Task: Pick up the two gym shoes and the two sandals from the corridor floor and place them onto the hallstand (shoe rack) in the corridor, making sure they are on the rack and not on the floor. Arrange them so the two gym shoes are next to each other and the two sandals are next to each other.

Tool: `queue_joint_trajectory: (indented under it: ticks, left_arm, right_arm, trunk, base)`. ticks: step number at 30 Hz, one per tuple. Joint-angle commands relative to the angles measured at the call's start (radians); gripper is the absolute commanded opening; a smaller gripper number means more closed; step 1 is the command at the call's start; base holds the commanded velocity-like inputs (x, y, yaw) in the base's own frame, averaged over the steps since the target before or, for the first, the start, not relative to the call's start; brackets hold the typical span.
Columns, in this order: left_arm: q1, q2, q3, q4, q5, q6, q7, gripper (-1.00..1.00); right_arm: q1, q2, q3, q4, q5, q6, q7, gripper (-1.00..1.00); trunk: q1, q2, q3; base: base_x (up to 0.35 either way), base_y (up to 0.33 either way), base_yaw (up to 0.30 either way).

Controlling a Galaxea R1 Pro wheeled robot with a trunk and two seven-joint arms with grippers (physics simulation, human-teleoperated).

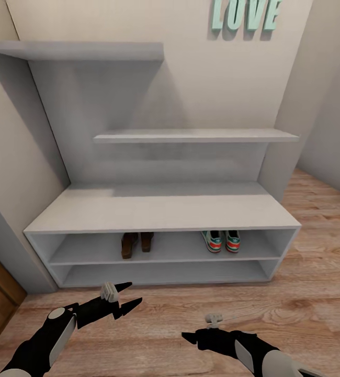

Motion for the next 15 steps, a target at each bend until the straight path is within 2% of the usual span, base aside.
queue_joint_trajectory:
  ticks: [1, 15]
  left_arm:
    - [-0.001, 0.001, -0.005, 0.001, 0.007, -0.005, 0.001, 1.00]
    - [-0.001, 0.001, -0.005, 0.001, 0.006, -0.005, 0.001, 1.00]
  right_arm:
    - [0.000, 0.000, -0.009, -0.002, 0.008, 0.005, 0.003, 1.00]
    - [0.000, 0.000, -0.007, -0.002, 0.008, 0.005, 0.003, 1.00]
  trunk:
    - [0.000, 0.000, -0.001]
    - [0.000, 0.000, -0.001]
  base:
    - [0.000, 0.000, 0.000]
    - [0.000, 0.000, 0.000]
